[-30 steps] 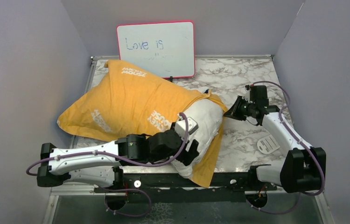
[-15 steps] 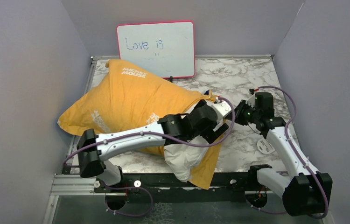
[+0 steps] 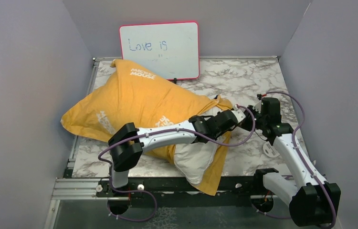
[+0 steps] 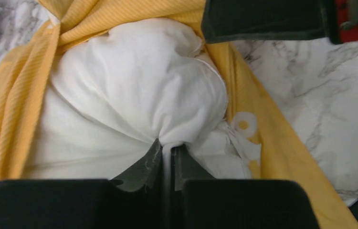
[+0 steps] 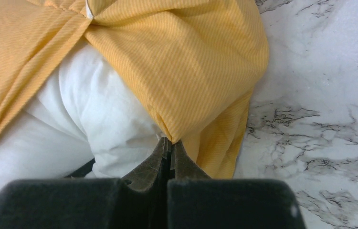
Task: Remove the pillowcase from the pillow
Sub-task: Remove the pillow from the pillowcase.
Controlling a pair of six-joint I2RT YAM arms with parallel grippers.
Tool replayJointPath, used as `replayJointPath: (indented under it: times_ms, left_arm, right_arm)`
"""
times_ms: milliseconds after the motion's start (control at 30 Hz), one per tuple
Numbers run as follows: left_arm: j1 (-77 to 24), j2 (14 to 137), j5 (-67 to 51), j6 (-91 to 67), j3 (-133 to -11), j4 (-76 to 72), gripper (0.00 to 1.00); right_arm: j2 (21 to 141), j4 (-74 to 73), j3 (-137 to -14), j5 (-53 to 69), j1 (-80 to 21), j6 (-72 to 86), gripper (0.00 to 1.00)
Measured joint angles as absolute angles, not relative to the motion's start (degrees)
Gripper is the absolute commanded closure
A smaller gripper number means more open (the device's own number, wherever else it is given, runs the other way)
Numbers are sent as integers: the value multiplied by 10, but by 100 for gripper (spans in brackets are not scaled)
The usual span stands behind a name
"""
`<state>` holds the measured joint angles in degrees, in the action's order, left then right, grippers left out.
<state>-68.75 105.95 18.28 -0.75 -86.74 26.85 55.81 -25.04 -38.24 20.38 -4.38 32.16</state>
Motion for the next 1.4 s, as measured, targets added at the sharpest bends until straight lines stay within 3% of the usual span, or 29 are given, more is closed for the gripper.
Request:
replayJointPath:
  times_ms: [200, 433, 800, 1033, 1100, 1167, 1300, 1400]
  left_arm:
    - [-693, 1065, 241, -28, -854, 269, 100]
    - [-702, 988, 201, -38, -809, 257, 100]
    - [-715, 797, 102, -37, -708, 230, 100]
    - [-717, 753, 75, -39, -704, 223, 100]
    - [-717, 753, 70, -39, -702, 220, 100]
    - [-717, 753, 68, -41, -698, 215, 100]
    - [-721, 759, 59, -52, -697, 211, 100]
    - [-724, 762, 54, -56, -691, 211, 100]
  right_arm:
    - [557, -252, -382, 186, -44, 327, 99]
    - [604, -253, -396, 163, -29, 337, 99]
    - [753, -239, -476, 276, 5, 358, 99]
    - [836, -203, -518, 373, 11, 346, 98]
    - [841, -198, -518, 393, 14, 338, 87]
    - [840, -198, -518, 398, 16, 329, 65]
    - [809, -195, -526, 370, 28, 311, 37]
    - [747, -202, -526, 334, 34, 305, 26]
